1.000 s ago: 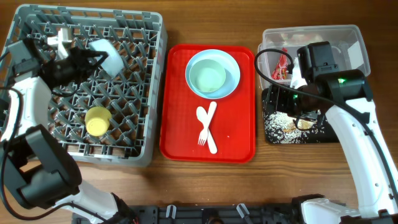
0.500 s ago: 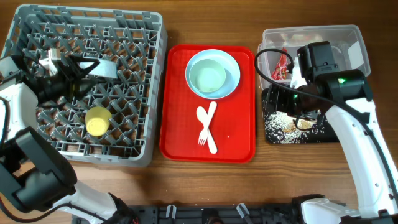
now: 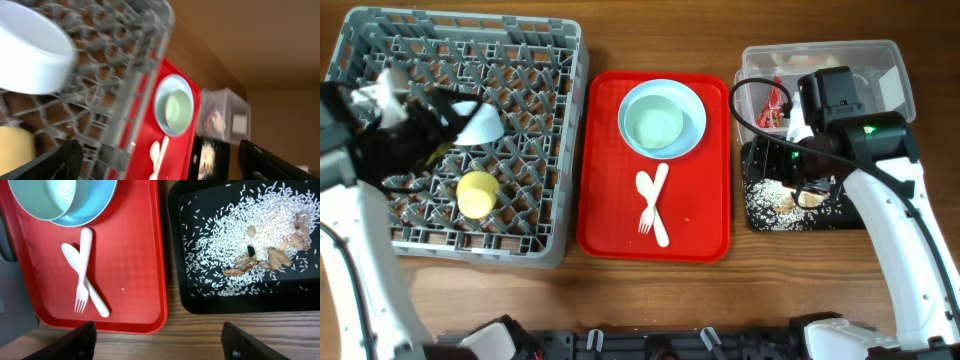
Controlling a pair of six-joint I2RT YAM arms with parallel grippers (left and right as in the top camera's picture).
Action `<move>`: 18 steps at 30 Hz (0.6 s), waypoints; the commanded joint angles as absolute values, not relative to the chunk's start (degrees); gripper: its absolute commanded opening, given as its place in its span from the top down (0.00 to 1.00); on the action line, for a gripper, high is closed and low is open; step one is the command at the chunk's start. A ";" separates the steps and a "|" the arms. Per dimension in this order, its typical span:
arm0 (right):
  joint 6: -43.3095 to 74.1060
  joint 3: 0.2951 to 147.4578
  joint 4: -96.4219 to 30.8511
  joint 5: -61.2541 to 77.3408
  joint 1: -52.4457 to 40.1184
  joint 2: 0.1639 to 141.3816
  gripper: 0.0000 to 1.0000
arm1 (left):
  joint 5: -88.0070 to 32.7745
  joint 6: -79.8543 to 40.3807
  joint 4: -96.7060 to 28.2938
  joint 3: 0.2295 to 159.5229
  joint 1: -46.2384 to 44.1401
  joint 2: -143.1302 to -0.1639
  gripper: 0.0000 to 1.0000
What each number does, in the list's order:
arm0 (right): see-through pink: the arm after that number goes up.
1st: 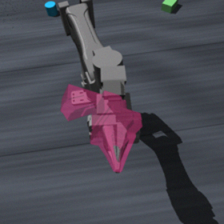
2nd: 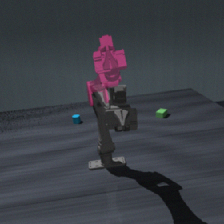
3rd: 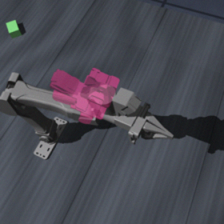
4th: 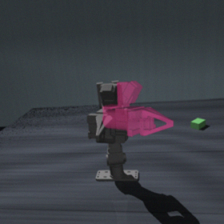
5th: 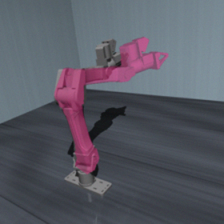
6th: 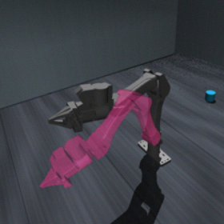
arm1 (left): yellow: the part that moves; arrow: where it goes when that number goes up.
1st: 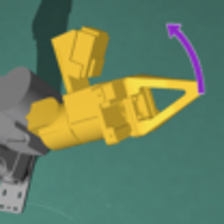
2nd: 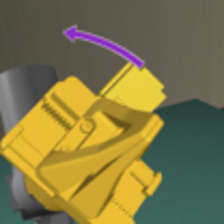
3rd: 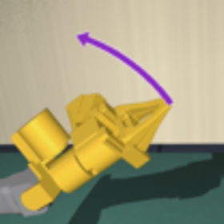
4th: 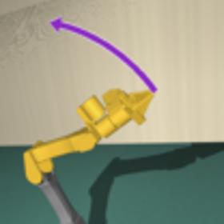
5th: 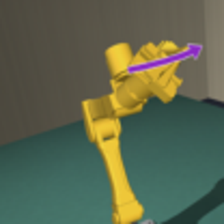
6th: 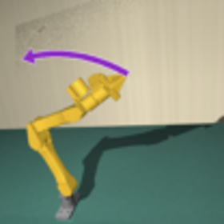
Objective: Sort waste into correct bins and load items into the dishwasher rack
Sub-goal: 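Reach the left gripper to the white fork and grasp it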
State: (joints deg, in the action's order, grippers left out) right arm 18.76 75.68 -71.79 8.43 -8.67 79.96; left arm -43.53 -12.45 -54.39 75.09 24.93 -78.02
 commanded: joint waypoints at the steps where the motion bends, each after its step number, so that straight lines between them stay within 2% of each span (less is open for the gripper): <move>1: 19.53 75.75 -72.44 3.42 -8.01 79.55 0.18 | -34.76 -12.84 -55.83 75.77 14.35 -75.33 0.00; 5: 19.66 75.75 -73.52 2.07 -4.93 79.55 0.14 | -21.02 -14.13 -57.80 75.77 -1.76 -76.58 0.00; 10: 19.55 75.75 -73.76 2.09 -3.38 79.55 0.10 | -6.52 -23.90 -57.10 75.77 -21.89 -82.54 0.00; 12: 19.57 75.75 -73.78 2.09 -3.38 79.55 0.10 | -4.16 -25.98 -56.05 75.77 -28.05 -86.61 0.00; 18: 19.53 75.75 -73.80 2.09 -3.38 79.55 0.10 | -3.75 -28.99 -51.62 75.77 -38.17 -100.25 0.00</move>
State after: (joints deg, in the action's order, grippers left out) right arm 19.27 75.68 -73.69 3.29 -3.49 79.96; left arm -6.28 -25.87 -53.25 75.13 -34.76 -94.15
